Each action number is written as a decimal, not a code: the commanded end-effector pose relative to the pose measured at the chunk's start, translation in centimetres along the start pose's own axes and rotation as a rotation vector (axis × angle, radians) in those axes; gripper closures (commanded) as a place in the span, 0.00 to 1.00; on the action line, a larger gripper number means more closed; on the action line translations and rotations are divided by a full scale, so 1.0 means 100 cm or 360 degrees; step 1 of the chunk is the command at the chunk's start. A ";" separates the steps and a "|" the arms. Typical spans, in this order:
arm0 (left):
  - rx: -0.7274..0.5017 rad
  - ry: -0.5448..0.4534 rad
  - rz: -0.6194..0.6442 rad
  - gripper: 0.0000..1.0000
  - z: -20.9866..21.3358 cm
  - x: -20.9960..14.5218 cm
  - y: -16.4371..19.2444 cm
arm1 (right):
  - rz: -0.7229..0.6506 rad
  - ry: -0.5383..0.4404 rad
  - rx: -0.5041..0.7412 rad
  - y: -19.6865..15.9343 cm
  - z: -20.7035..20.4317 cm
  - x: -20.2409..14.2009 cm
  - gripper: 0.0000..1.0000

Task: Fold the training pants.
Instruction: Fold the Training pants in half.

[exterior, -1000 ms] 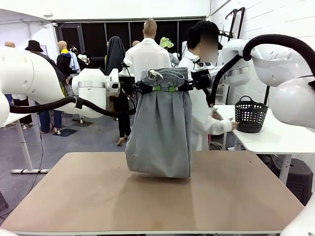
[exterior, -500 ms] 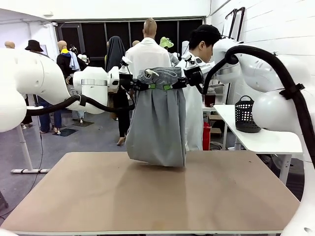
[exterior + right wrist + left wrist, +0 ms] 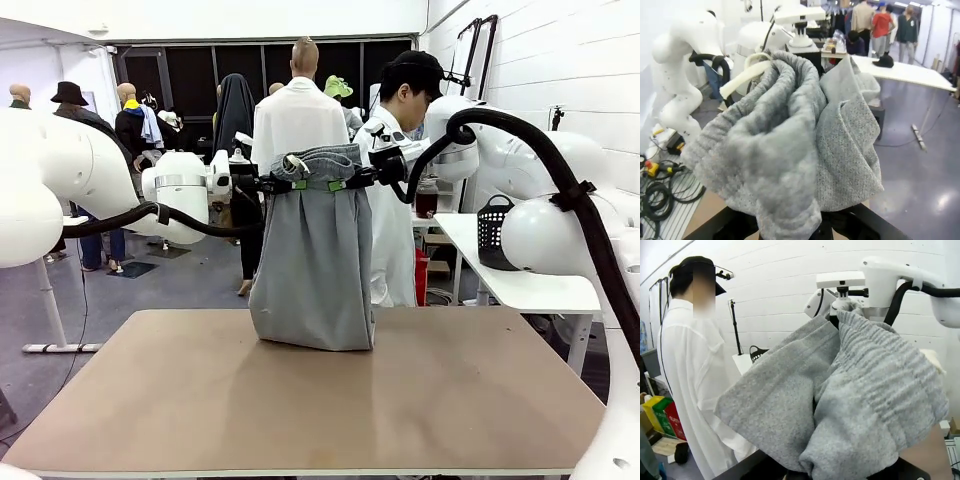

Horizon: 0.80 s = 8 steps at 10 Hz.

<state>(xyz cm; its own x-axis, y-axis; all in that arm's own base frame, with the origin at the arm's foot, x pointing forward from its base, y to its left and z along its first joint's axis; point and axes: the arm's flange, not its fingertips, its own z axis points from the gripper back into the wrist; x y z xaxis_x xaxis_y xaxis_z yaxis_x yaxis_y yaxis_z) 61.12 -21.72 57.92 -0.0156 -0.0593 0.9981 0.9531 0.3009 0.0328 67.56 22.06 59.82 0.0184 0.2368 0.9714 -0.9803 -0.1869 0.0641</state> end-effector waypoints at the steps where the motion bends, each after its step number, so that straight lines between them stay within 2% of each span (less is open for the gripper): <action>1: 0.0016 -0.0034 0.0102 1.00 0.029 -0.001 -0.005 | -0.0102 -0.0070 0.0103 0.001 0.014 -0.009 1.00; 5: -0.0143 0.0097 0.0369 1.00 0.035 -0.007 -0.038 | -0.0354 -0.0205 0.0232 0.020 -0.002 -0.026 1.00; 6: -0.0158 0.0148 0.0430 1.00 0.040 -0.011 -0.047 | -0.0422 -0.0218 0.0234 0.030 -0.005 -0.030 1.00; 8: -0.0155 0.0154 0.0514 1.00 0.051 -0.023 -0.061 | -0.0497 -0.0217 0.0225 0.051 -0.014 -0.042 1.00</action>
<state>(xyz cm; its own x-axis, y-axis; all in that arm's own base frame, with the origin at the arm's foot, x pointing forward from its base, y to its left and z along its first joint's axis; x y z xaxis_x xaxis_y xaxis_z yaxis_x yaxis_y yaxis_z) 54.91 -20.59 55.92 0.2835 -0.0553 0.9574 0.9373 0.2270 -0.2645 64.67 23.00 55.57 0.3019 0.2050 0.9310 -0.8922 -0.2835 0.3517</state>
